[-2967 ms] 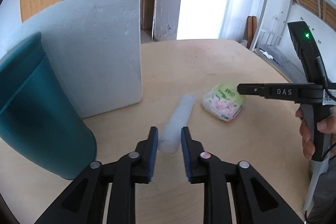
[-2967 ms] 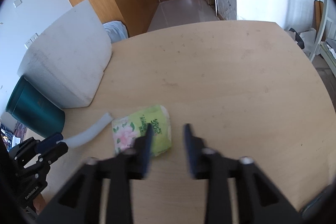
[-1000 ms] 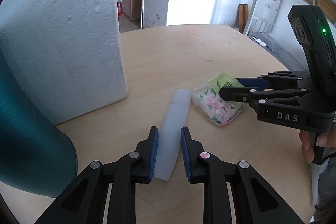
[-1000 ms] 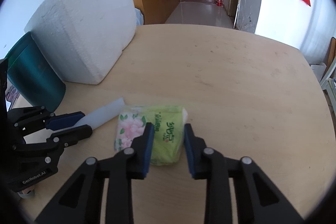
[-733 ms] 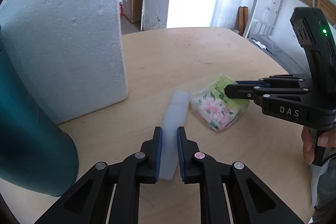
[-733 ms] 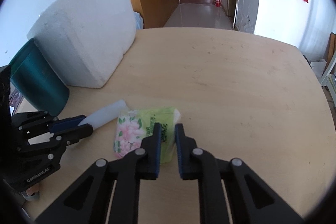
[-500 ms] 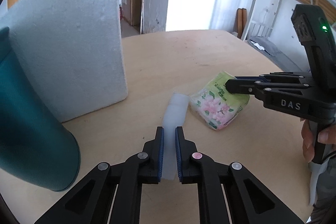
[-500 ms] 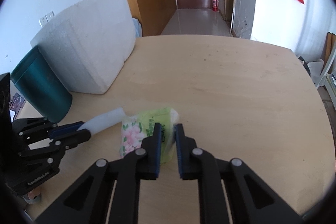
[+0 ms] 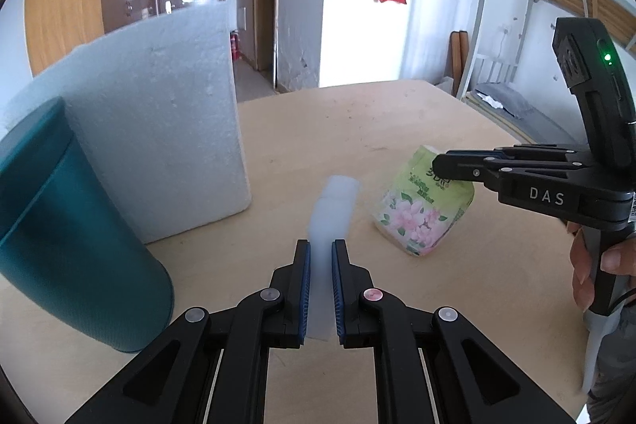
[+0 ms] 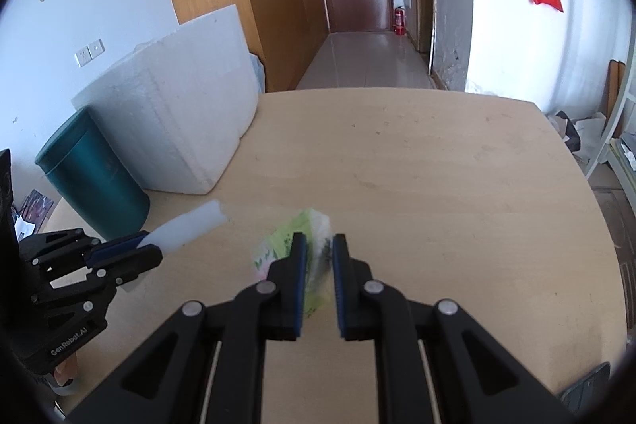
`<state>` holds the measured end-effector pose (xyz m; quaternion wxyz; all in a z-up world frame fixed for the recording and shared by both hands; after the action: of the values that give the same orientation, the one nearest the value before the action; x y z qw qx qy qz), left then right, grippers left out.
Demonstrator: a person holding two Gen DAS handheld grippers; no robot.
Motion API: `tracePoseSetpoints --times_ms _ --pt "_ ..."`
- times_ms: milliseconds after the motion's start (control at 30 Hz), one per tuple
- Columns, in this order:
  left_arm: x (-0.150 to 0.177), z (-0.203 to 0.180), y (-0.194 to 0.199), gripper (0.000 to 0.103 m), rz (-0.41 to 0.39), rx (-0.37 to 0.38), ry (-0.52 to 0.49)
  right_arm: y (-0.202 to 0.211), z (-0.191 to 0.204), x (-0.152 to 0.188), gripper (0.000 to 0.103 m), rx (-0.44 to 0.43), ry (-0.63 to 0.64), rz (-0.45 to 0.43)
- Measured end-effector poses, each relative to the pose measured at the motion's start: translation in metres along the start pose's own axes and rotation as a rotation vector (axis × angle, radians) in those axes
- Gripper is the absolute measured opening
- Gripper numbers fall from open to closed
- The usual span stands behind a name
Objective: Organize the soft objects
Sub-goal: 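Lift and carry the strip and tissue pack toward the white foam box with both tools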
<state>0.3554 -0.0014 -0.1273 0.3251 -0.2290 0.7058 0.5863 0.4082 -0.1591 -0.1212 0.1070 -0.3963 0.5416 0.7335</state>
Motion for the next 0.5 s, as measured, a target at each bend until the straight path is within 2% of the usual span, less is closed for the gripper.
tracePoseSetpoints --times_ms 500 --pt "0.007 -0.004 0.035 0.011 -0.046 -0.018 0.007 0.040 0.018 0.014 0.016 0.001 -0.011 -0.050"
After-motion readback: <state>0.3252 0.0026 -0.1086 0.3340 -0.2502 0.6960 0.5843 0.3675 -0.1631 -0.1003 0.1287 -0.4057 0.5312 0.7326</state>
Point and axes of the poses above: each gripper's, at about its wrist camera, not at the fingertips, and y roughly against the way its jaws point, z to its left, x to its underside, the point moved 4 cm from there along -y, roughly the way its jaws point, and after that the axes turned 4 degrees about y, right-handed, at the moved point
